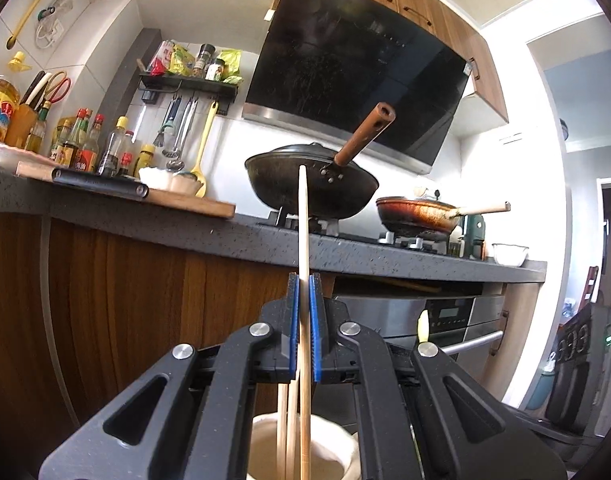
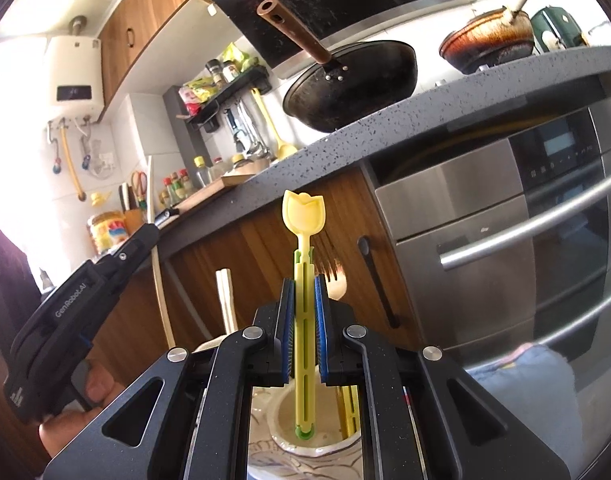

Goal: Organize utensils
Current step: 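Drop the chopstick into the tall cup while the right tool drops the yellow fork into the other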

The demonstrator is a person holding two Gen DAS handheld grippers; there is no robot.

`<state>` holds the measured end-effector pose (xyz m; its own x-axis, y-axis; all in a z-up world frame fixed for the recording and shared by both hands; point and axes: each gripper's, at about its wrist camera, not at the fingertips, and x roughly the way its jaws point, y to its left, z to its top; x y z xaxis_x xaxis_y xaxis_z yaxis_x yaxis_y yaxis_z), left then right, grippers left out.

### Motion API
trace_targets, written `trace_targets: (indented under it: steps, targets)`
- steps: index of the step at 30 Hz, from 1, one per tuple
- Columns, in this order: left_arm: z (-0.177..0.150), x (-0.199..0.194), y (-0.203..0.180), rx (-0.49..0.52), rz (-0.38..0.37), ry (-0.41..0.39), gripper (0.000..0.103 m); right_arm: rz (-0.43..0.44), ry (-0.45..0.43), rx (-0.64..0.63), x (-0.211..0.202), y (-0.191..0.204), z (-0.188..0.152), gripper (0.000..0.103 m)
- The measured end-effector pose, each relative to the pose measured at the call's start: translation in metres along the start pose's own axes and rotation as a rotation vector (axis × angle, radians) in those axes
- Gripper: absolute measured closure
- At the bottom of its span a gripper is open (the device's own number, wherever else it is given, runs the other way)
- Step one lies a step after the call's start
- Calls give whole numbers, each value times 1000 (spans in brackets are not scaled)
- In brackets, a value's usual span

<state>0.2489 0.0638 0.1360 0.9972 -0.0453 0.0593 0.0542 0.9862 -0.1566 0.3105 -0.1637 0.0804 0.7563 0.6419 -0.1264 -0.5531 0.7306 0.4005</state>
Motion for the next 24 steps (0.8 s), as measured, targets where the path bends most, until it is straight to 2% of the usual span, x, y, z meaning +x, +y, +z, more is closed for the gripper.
trace_targets:
  steps: [8,13,24]
  targets:
    - [-29,4,-3,47,25,124,98,-78,45,-146,0,16,-16,92]
    - [-38,-1,1,68,59,216,98,-97,79,-155,1,14,-22,92]
    - [-45,5,-1,106,84,316,98,-151,142,-208,4,19,-34,92]
